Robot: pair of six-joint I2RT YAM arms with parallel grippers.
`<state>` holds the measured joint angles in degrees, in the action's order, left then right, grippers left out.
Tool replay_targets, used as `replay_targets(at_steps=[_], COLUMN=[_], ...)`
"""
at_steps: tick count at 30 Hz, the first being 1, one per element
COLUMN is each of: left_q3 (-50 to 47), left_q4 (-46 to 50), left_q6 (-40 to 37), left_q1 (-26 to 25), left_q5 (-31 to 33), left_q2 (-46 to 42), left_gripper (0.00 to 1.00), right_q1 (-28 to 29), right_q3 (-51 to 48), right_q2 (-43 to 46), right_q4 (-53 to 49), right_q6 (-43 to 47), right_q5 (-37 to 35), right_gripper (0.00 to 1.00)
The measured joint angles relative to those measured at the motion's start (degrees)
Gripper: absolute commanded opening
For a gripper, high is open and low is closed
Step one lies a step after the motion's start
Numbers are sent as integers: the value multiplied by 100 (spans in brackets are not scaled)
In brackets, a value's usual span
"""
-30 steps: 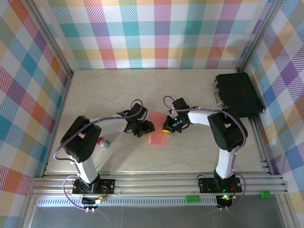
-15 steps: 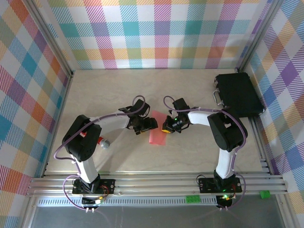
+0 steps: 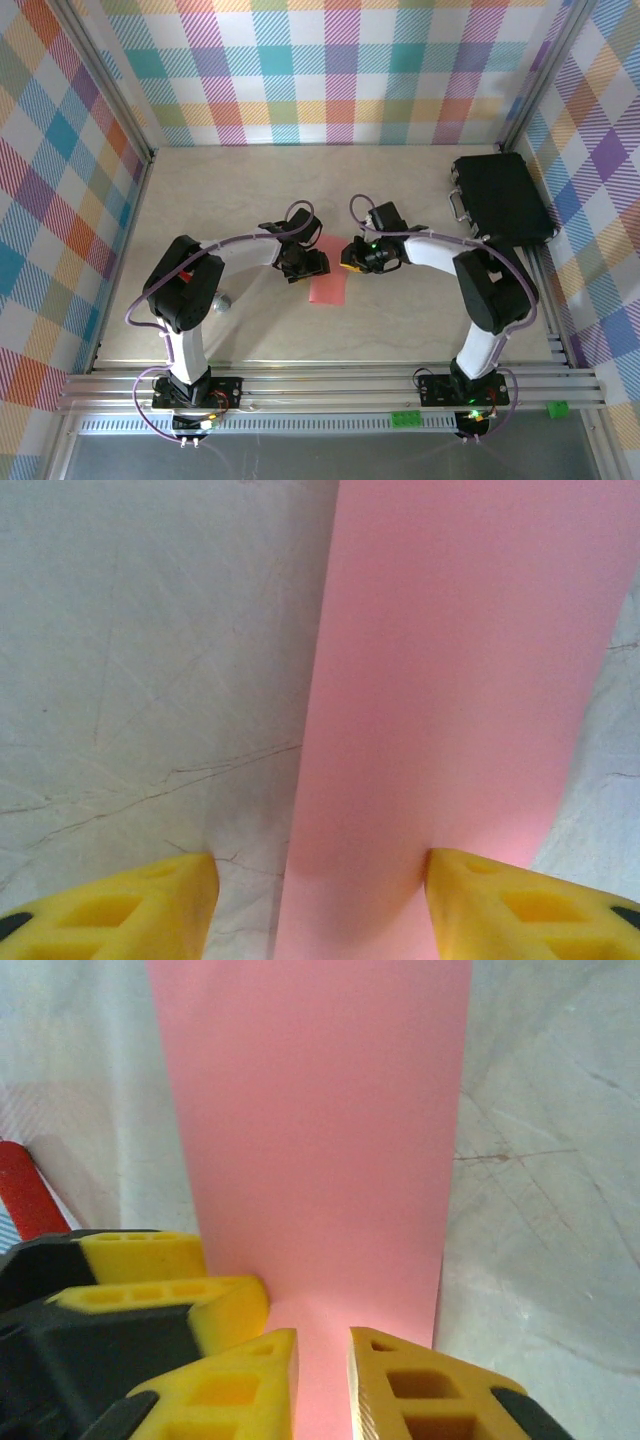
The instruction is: Fold a paper plane with a square sheet of paper (pick it up from the middle)
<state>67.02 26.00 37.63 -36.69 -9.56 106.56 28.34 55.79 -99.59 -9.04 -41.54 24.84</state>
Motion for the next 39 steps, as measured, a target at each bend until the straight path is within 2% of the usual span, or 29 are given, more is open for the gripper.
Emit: replay_targets(at_steps=[4, 9, 22, 39], left_q3=[0, 52, 151, 160], left_q4=[50, 160, 251, 232], left_q6=[-11, -44, 229, 800], left_q1=[-9, -17, -37, -74], left_q5=[122, 236, 328, 496], left_q2=[11, 57, 109, 109], left_gripper=[48, 43, 48, 49], right_q1=[-66, -138, -164, -164], right_q3=[-26, -59, -247, -284], right_q2=[251, 269, 269, 175], right_q4=[0, -2, 48, 179], right_q6=[2, -2, -35, -44], right_q5=[-243, -433, -483, -114], right_gripper=[23, 23, 24, 24])
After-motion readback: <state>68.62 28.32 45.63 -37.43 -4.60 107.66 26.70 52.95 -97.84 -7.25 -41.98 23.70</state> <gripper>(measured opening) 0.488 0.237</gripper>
